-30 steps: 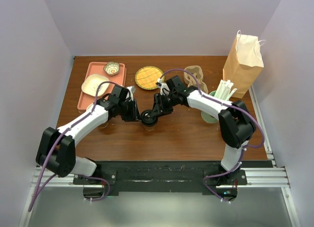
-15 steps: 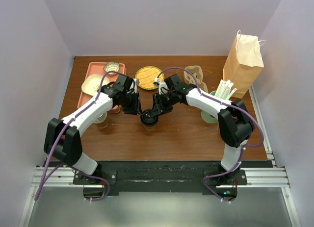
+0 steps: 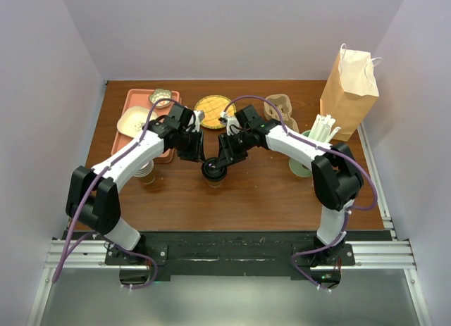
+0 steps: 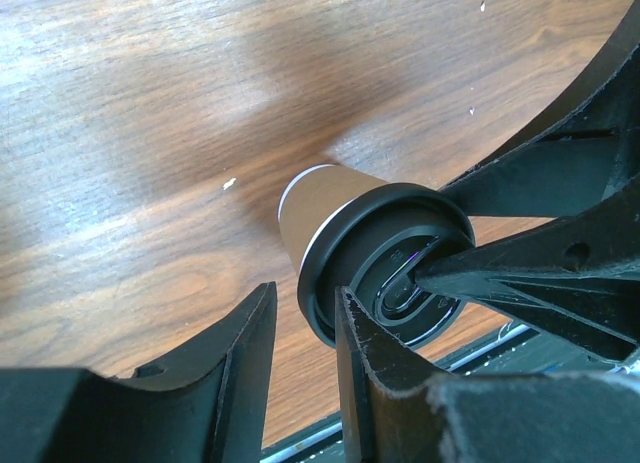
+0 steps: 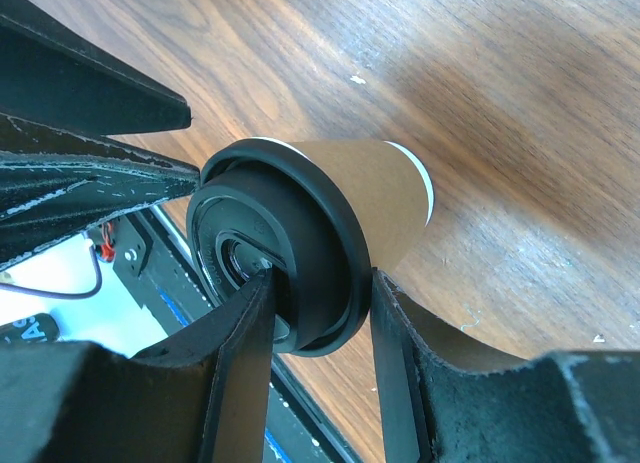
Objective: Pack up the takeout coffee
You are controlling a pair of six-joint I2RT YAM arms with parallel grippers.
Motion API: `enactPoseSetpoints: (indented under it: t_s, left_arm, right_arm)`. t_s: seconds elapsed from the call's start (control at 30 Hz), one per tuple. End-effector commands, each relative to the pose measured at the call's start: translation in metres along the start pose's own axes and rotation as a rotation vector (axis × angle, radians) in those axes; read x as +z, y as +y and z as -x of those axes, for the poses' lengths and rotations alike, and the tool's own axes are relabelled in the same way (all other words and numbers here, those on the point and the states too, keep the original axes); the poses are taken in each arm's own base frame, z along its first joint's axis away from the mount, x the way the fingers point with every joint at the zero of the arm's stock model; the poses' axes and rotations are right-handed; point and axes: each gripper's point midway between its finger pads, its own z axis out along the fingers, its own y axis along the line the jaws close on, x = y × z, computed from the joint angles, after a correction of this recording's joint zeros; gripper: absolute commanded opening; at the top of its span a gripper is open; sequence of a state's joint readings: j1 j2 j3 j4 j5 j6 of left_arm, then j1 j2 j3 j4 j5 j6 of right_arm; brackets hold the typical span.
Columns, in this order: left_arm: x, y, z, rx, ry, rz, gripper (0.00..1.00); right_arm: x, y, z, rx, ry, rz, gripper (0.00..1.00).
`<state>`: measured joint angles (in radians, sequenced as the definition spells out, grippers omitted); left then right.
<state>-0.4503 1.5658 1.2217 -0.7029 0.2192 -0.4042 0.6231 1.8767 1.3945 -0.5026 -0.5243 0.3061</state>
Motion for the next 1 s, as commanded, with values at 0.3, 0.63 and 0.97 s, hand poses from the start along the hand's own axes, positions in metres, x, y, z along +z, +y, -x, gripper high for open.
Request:
enactPoseSetpoints:
  t_s: [0.3,0.63,0.97]
  left_arm:
    - [0.013,0.005,0.001,0.042,-0.010,0.000,0.33]
    - [0.029,0.029,-0.014,0.027,0.024,0.093,0.30]
    - [0.053,0.065,-0.078,-0.038,0.149,0.260,0.28]
  right_arm:
    - [0.016,-0.062,-0.053,-0.002,0.185,-0.232,0.31]
    - [0.018,-0.068,-0.058,0.004,0.188,-0.250,0.30]
    - [0.030,-0.082,-0.078,0.040,0.197,-0.267,0.27]
